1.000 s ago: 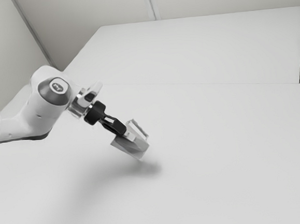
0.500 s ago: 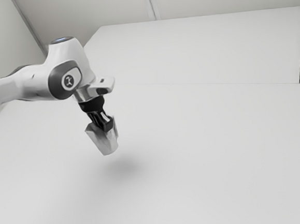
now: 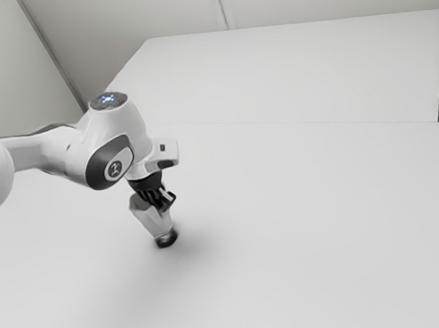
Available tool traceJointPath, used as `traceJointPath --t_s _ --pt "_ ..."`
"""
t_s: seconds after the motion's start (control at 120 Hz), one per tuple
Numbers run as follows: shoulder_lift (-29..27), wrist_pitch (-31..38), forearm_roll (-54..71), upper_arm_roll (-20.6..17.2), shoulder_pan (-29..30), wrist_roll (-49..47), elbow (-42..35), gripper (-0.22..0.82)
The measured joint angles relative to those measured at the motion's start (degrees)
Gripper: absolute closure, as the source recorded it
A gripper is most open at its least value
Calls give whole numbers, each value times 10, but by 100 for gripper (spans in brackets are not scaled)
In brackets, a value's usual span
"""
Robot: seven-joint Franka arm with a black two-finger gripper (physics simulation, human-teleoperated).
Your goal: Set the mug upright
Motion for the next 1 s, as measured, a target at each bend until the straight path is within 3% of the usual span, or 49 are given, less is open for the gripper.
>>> traceJointPath --t_s 0.492,0.567,0.825,1.0 --pt "24 79 10 -1 1 -82 -41 77" --pt "24 81 6 -1 -1 -86 -42 70" --pt "19 79 -5 -2 -6 -96 -41 30" --pt "16 73 -8 -2 -4 -99 -29 15"
